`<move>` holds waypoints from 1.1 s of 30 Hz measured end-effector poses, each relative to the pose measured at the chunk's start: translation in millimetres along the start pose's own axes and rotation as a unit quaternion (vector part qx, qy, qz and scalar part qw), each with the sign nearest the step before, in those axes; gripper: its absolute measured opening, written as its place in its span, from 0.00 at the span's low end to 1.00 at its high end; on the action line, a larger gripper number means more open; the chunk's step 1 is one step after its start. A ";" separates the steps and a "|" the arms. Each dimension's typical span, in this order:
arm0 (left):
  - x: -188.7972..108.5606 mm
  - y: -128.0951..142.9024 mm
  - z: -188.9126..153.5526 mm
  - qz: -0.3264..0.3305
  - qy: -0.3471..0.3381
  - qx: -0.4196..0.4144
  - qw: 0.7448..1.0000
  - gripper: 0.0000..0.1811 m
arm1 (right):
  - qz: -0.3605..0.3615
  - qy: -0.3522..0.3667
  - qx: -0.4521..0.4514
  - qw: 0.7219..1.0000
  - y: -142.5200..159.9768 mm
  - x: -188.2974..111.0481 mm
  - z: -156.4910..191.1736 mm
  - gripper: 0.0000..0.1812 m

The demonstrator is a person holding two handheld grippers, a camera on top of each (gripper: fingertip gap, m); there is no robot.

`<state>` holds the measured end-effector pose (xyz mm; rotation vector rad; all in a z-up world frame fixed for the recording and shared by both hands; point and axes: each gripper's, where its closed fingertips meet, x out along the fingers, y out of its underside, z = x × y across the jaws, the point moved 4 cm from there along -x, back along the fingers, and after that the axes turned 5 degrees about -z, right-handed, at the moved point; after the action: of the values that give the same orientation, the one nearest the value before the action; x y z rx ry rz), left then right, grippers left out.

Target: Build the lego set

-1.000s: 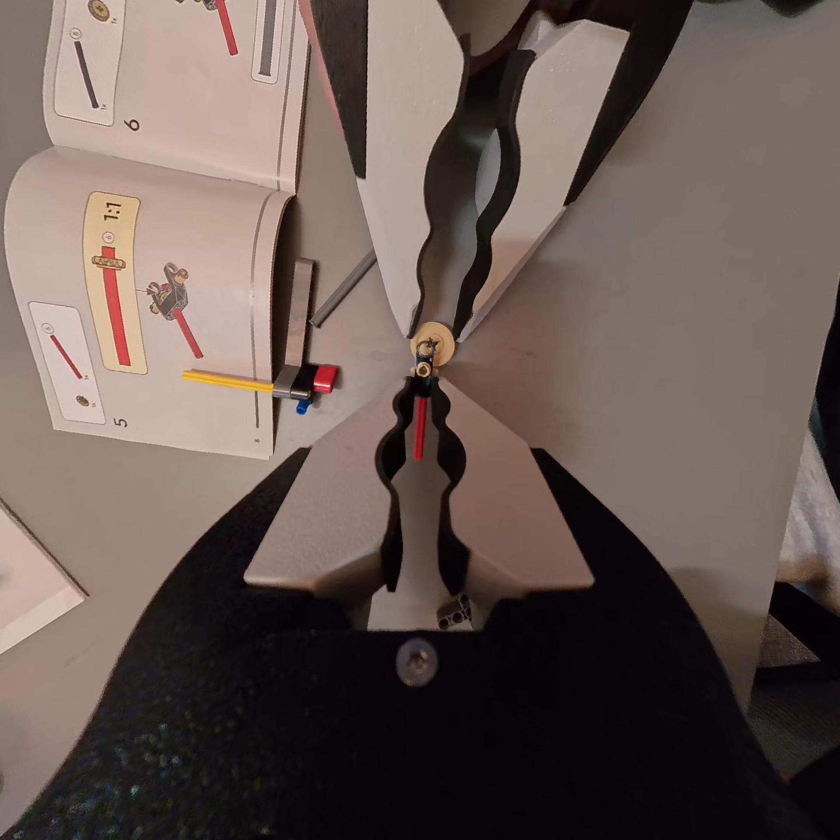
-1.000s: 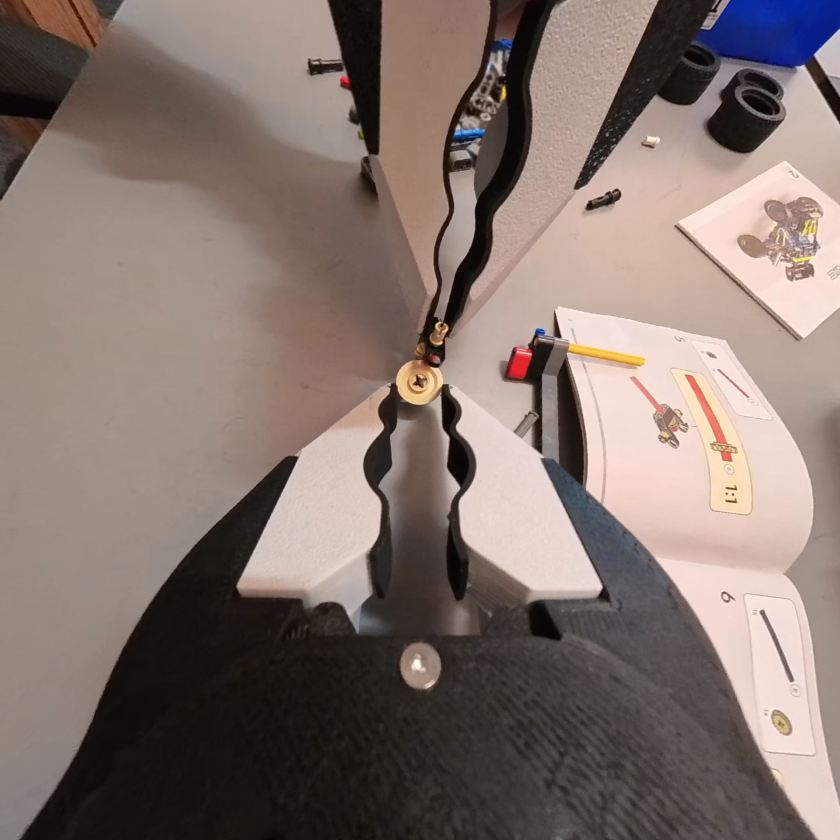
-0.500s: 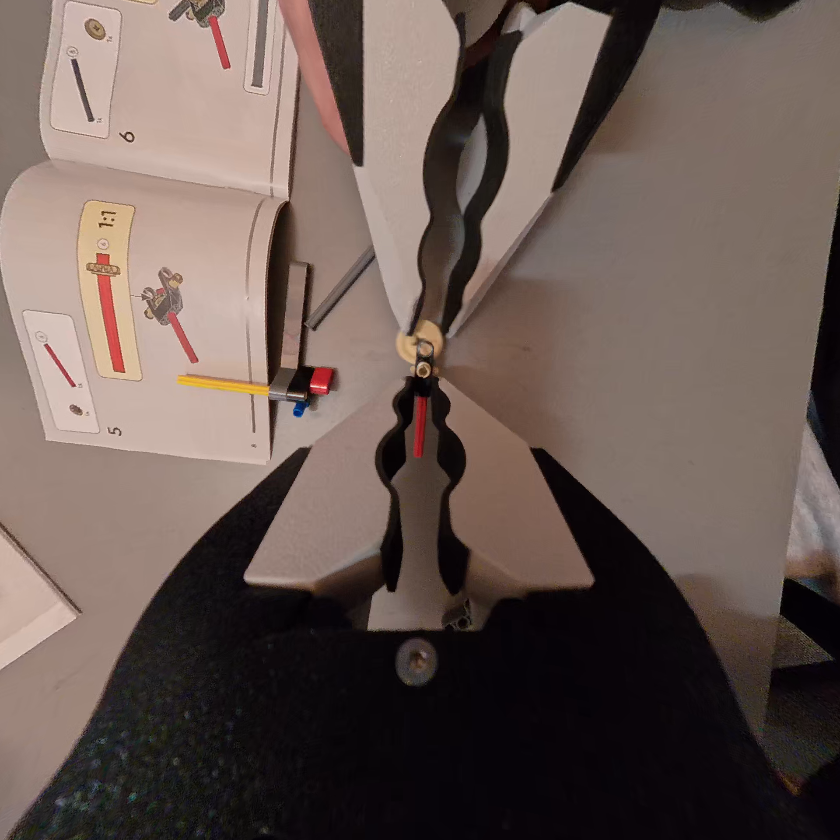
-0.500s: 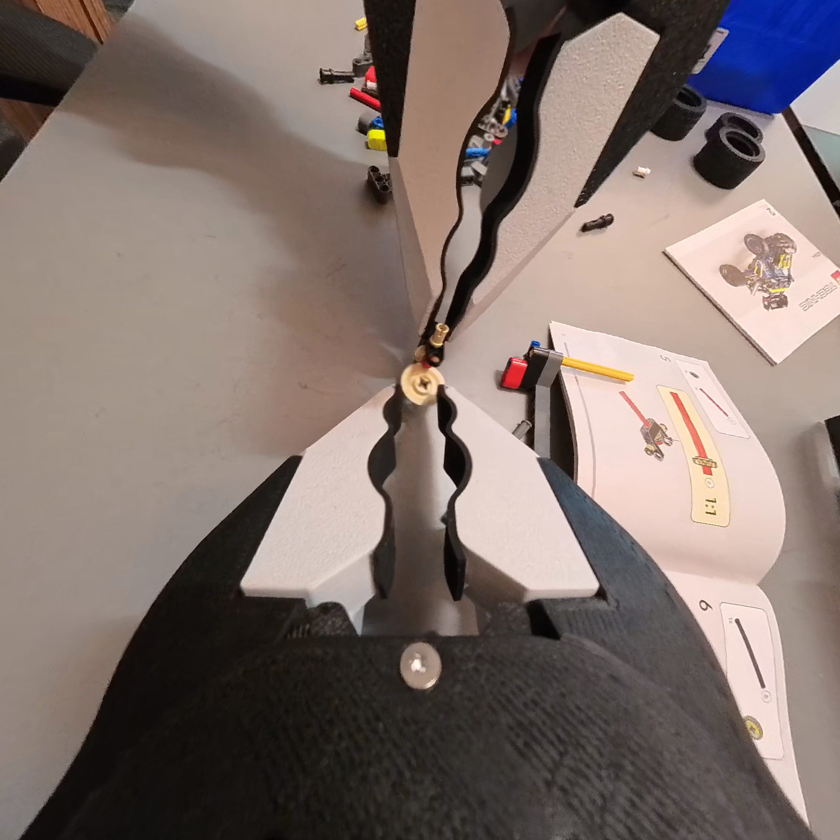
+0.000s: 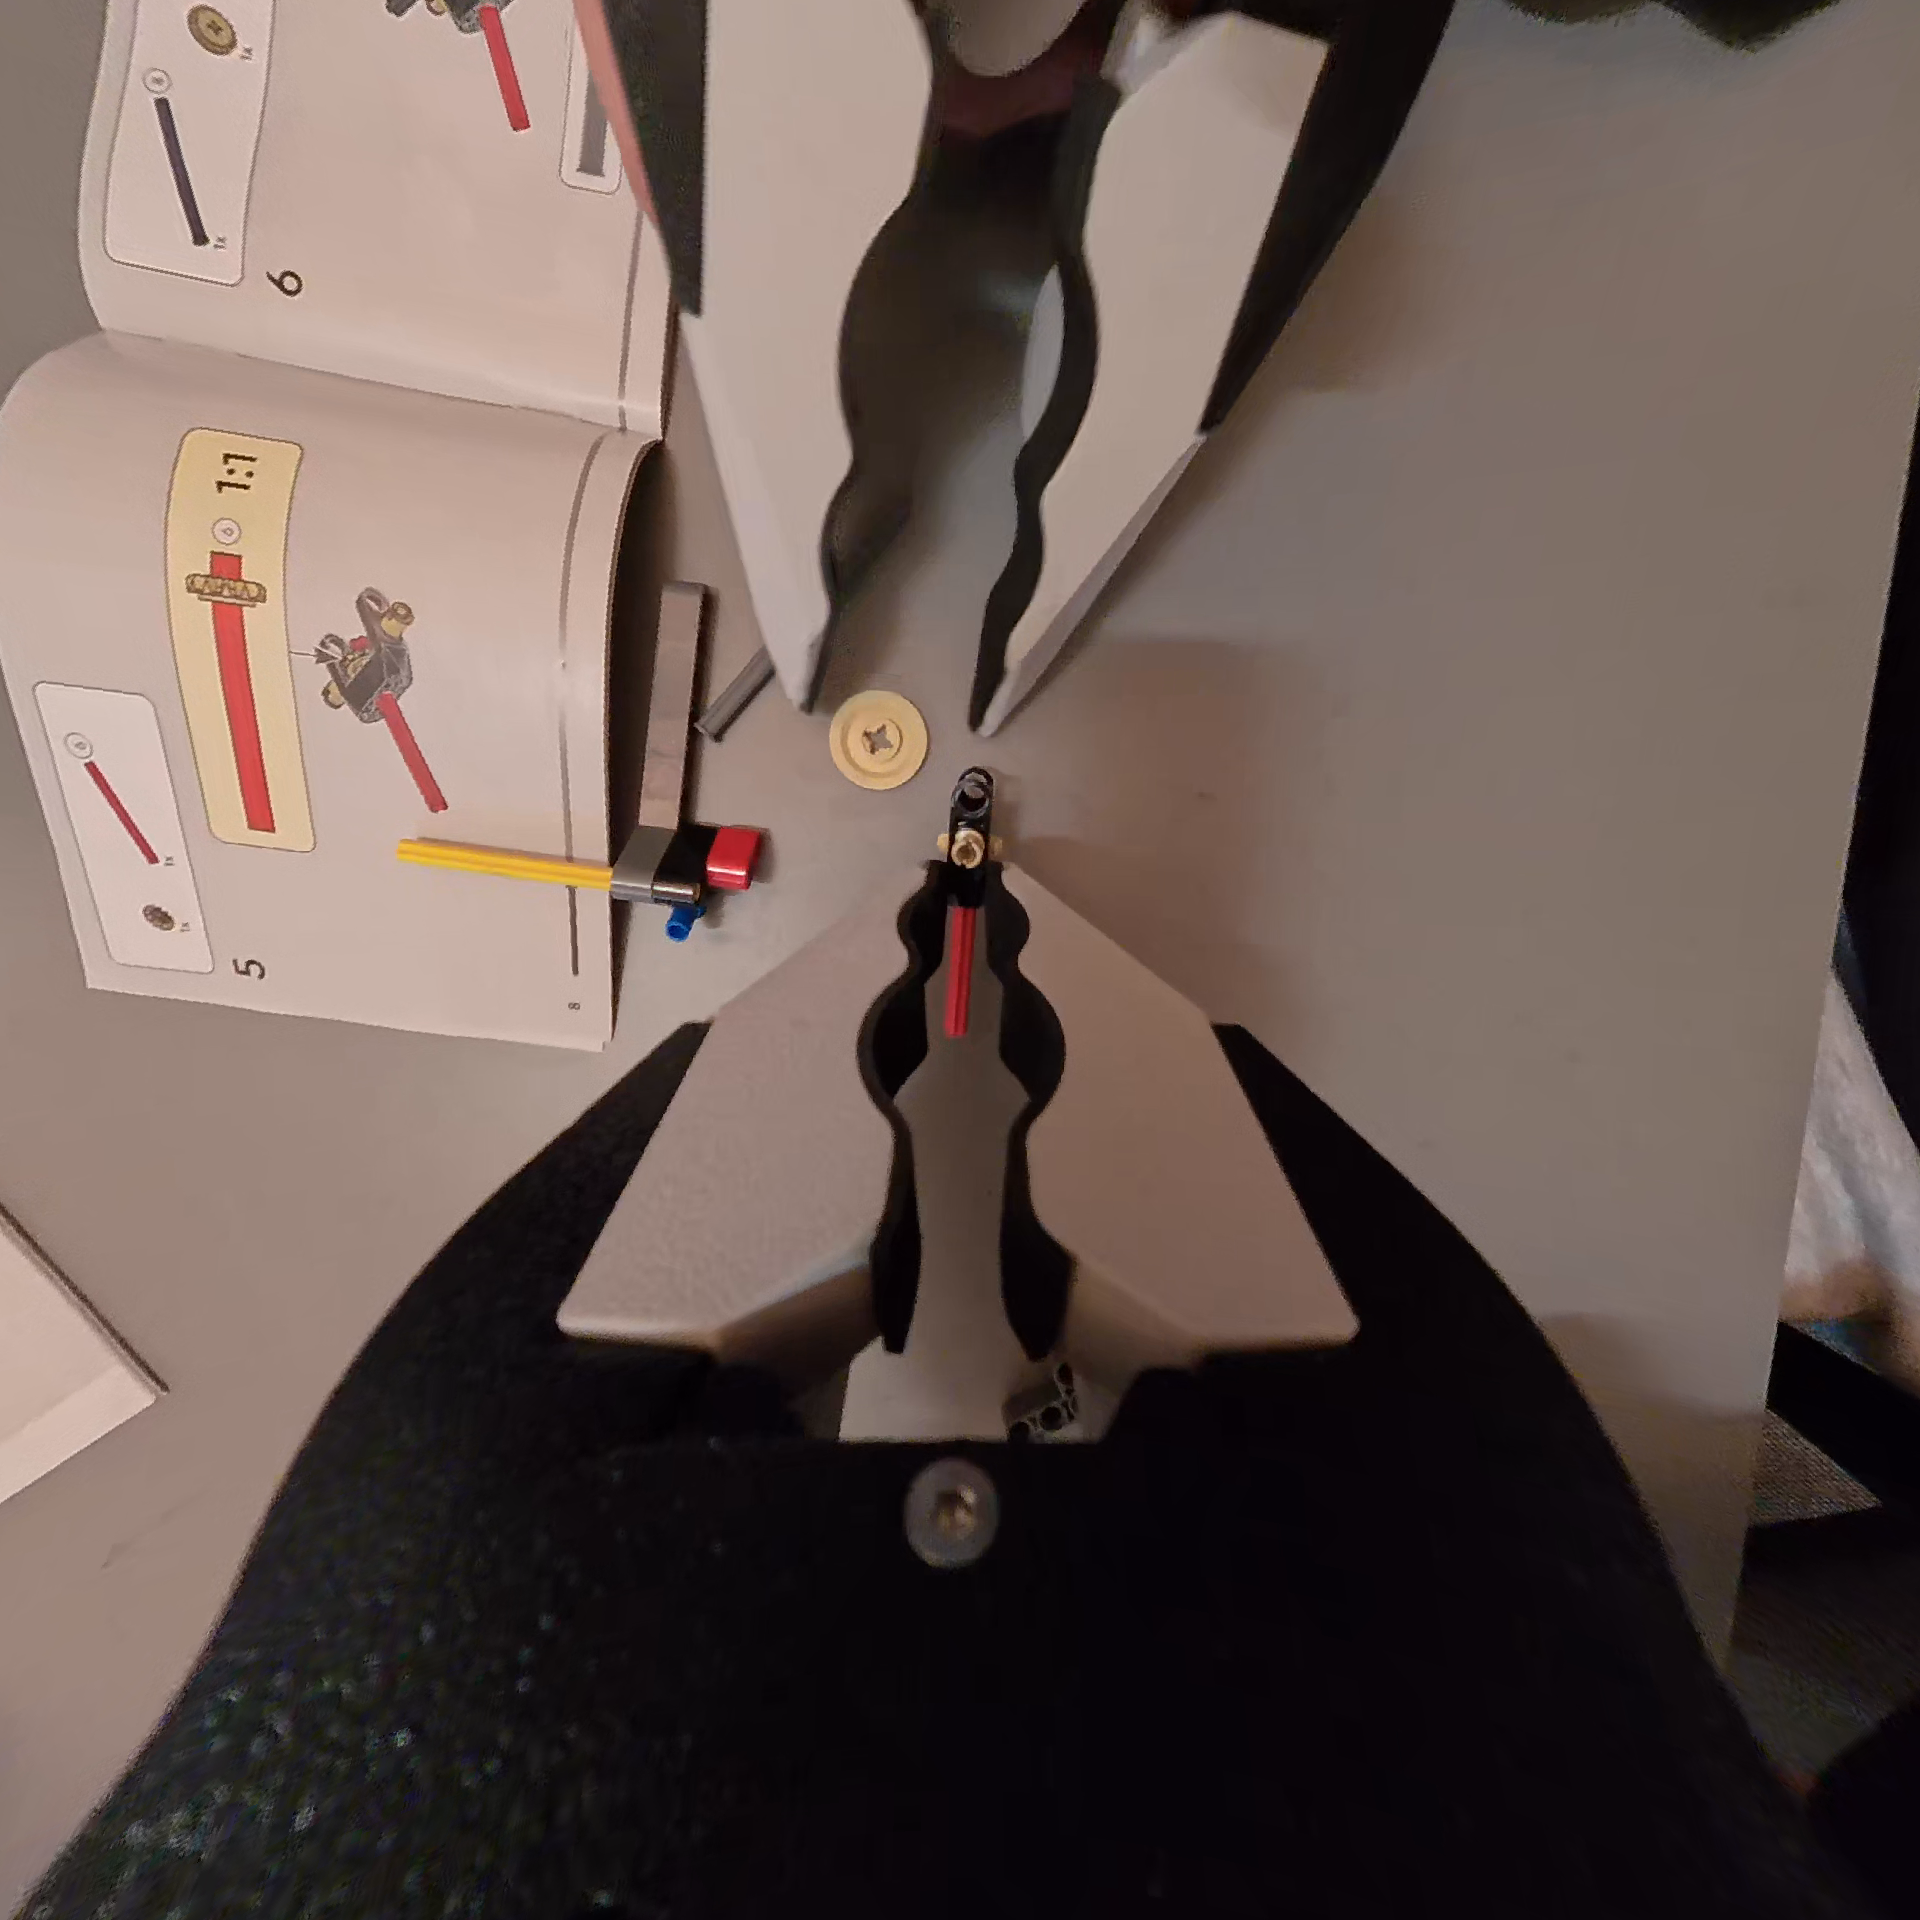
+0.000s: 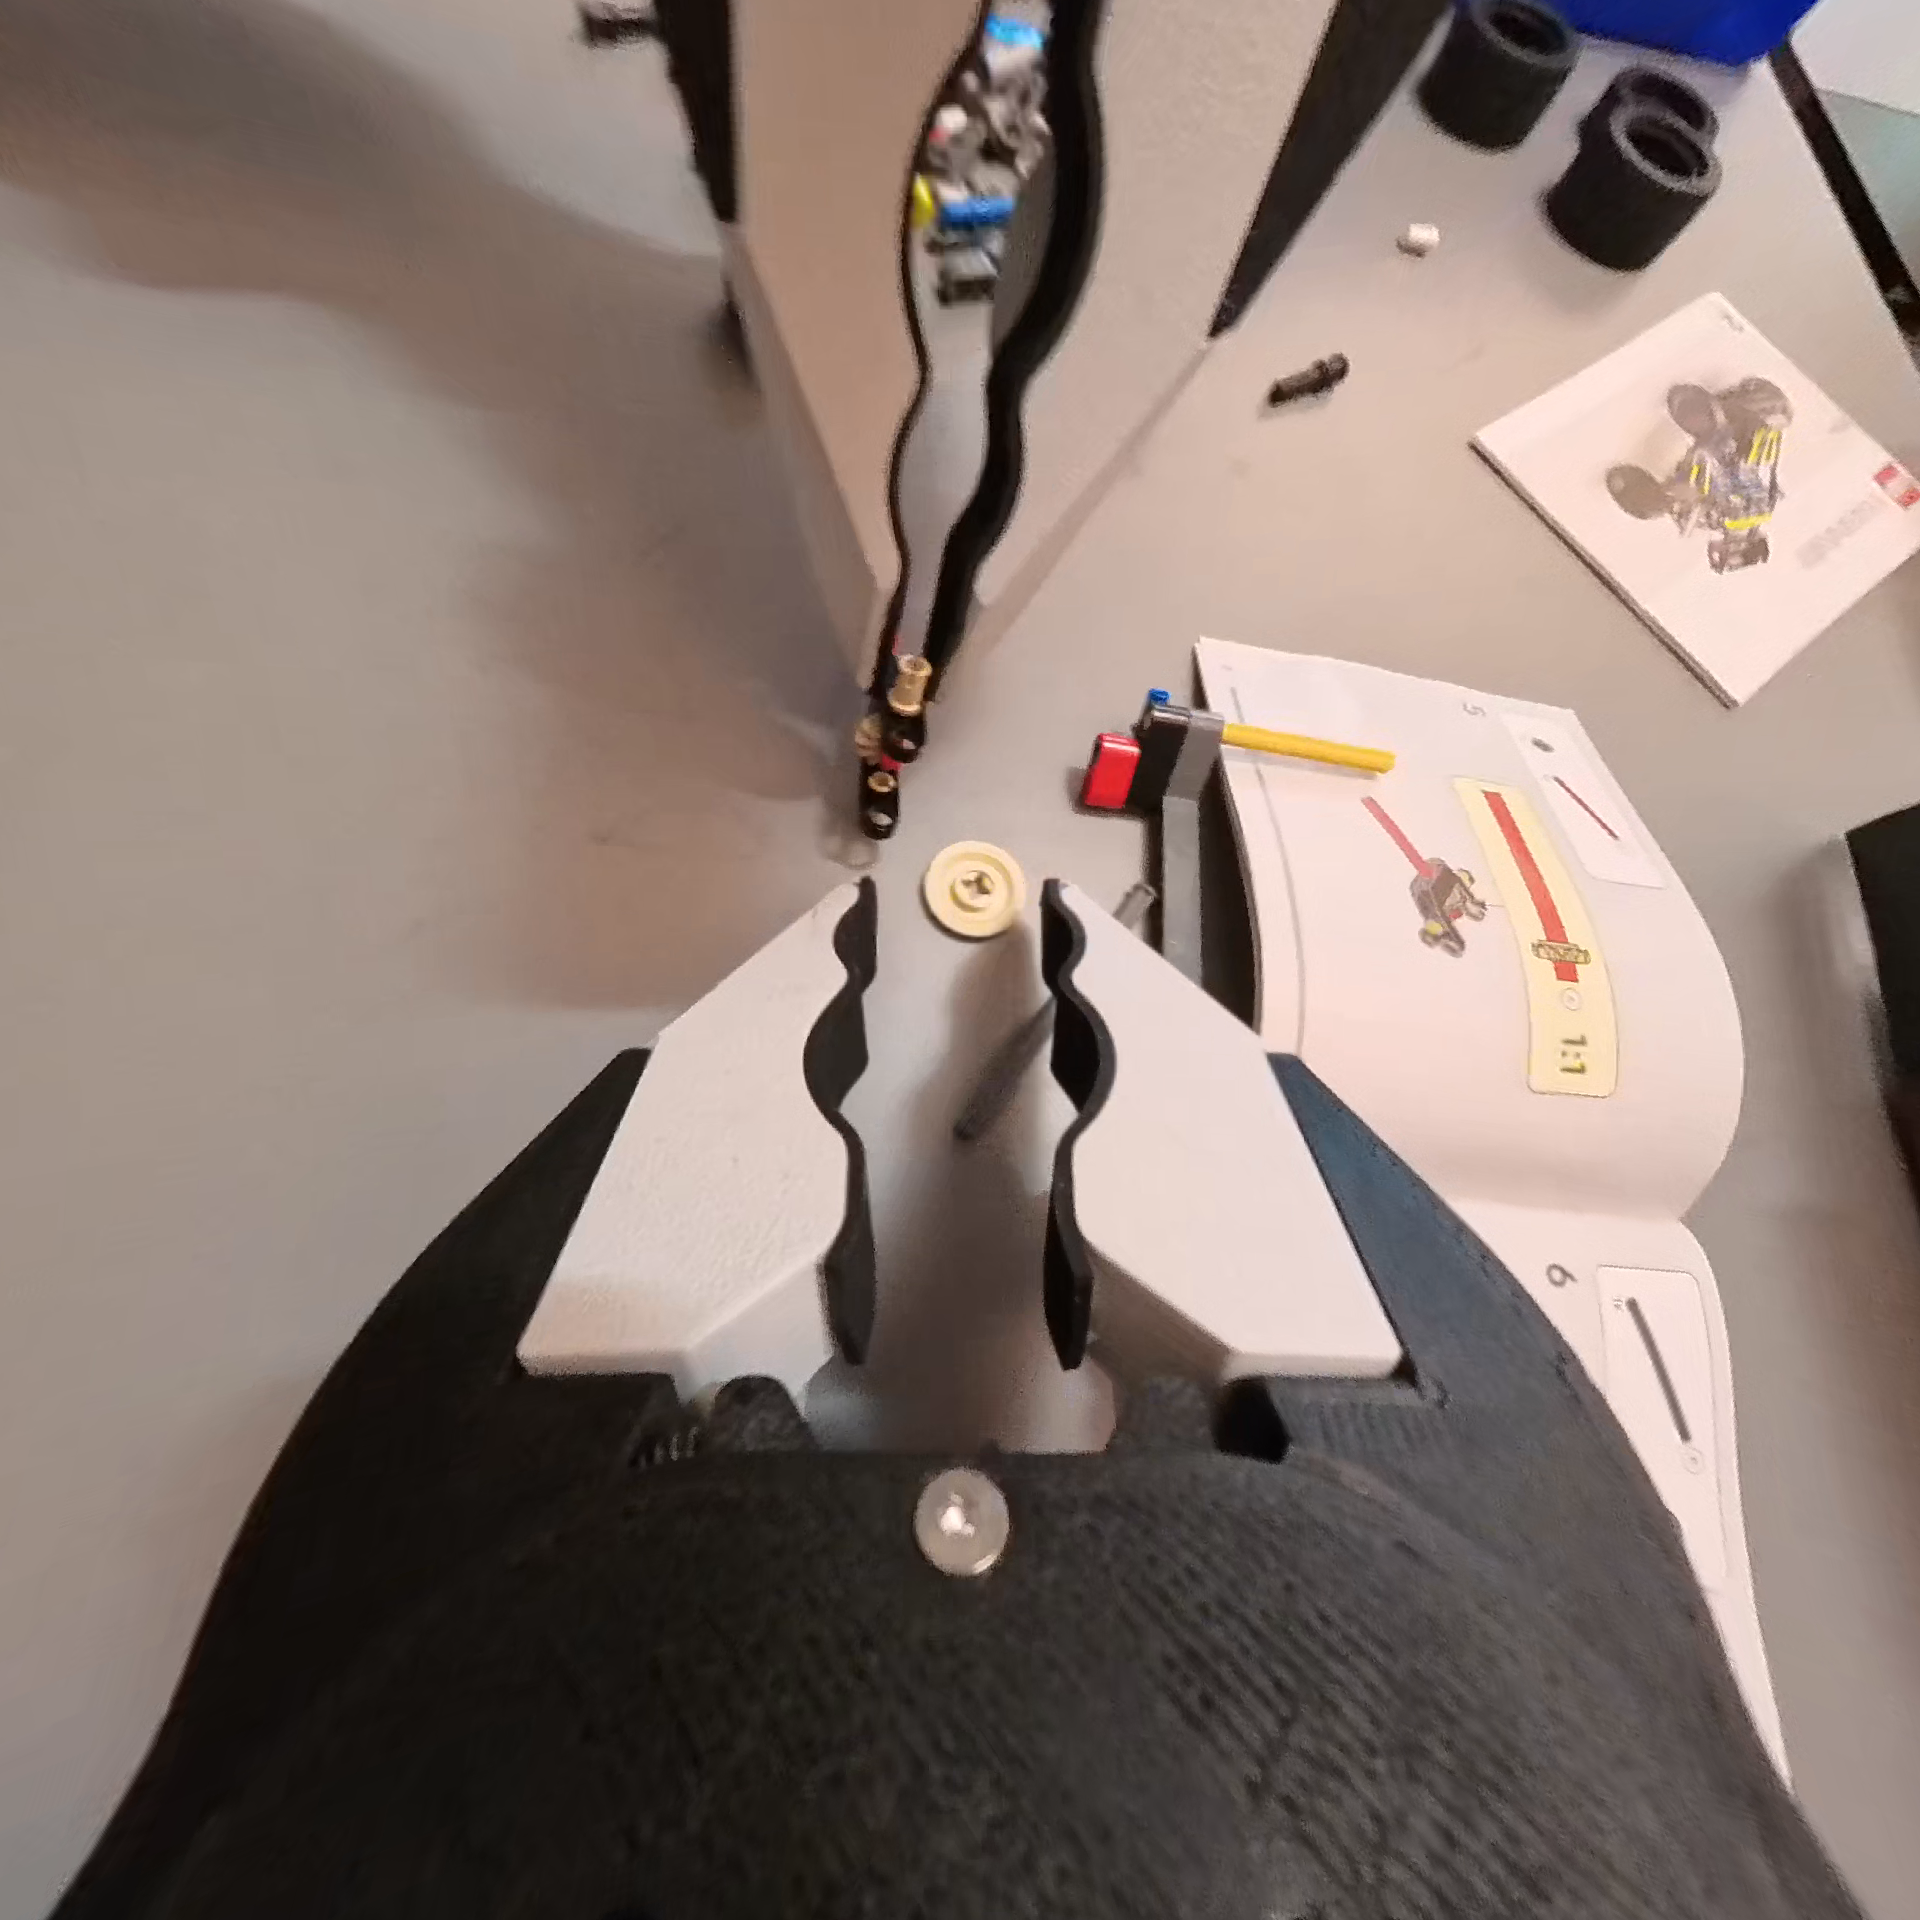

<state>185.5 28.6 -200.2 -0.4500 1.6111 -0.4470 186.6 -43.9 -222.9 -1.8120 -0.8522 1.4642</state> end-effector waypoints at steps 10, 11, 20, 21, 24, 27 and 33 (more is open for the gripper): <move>-0.9 1.9 1.1 0.006 0.003 -0.002 1.000 0.03 | 0.009 -0.008 0.024 1.000 3.7 5.7 -1.5 0.09; -0.9 1.9 1.3 0.006 0.003 -0.002 1.000 0.03 | 0.008 -0.006 0.017 1.000 3.5 5.5 -0.9 0.09; -0.7 2.8 2.1 0.015 -0.014 -0.014 1.000 0.03 | -0.065 0.002 0.005 0.998 -17.7 -7.7 2.8 0.09; -0.7 2.8 2.0 0.015 -0.014 -0.015 1.000 0.03 | -0.056 0.000 0.005 0.998 -16.0 -6.0 4.8 0.09; -0.9 2.9 2.0 0.017 -0.016 -0.018 1.000 0.03 | -0.041 -0.005 0.004 0.999 -13.9 -1.6 8.4 0.09; -0.6 2.0 1.8 0.019 -0.020 -0.020 0.999 0.03 | -0.033 0.001 -0.004 0.999 -14.0 -1.4 8.5 0.09; 0.4 -2.1 2.8 0.023 -0.024 -0.024 0.999 0.03 | 0.001 0.010 -0.041 0.999 -11.5 1.0 11.1 0.07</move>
<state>188.3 26.6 -199.7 -0.4567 1.5858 -0.3610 174.9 -35.5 -216.0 -1.8847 -0.9114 1.4286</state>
